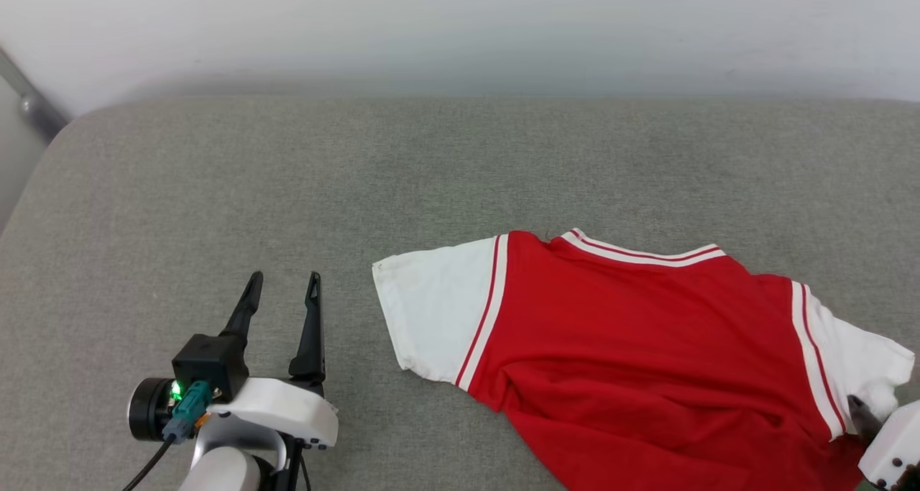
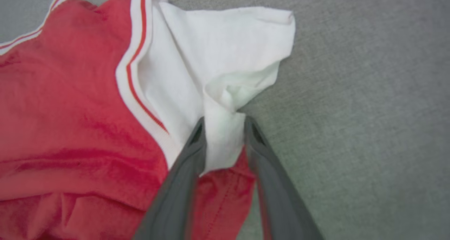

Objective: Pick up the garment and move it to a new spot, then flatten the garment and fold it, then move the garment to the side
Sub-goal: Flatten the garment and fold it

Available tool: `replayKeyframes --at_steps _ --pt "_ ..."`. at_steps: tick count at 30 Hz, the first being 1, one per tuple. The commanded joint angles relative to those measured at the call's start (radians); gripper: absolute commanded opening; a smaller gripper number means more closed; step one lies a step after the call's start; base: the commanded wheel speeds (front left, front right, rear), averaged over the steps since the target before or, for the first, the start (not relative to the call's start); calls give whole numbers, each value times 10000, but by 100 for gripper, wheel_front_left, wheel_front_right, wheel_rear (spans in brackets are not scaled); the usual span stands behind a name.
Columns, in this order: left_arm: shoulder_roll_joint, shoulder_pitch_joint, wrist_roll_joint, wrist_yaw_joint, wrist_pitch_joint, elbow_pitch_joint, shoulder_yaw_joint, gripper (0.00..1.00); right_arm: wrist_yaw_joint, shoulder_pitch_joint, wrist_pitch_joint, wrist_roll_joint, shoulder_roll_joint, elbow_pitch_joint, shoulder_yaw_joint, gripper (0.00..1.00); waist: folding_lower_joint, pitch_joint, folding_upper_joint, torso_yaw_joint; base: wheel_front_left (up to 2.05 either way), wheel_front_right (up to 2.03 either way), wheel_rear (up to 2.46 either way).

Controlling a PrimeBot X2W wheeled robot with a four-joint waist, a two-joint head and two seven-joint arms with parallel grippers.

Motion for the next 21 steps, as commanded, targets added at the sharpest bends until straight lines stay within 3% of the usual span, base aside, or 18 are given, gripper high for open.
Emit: replayKeyframes --at_steps 1,11,21 --pt "54 170 -45 52 23 -28 57 100 -3 59 -425 94 64 64 -4 100 -1 -65 0 -76 0 0 0" --pt "265 678 -135 238 288 -82 75 100 -3 453 -3755 -643 -225 -750 614 100 -1 -899 0 -195 0 0 0" --pt "498 1141 -172 393 583 -219 43 100 -5 1346 -5392 -1203 55 -2237 2550 100 -1 -1578 0 -190 0 0 0"
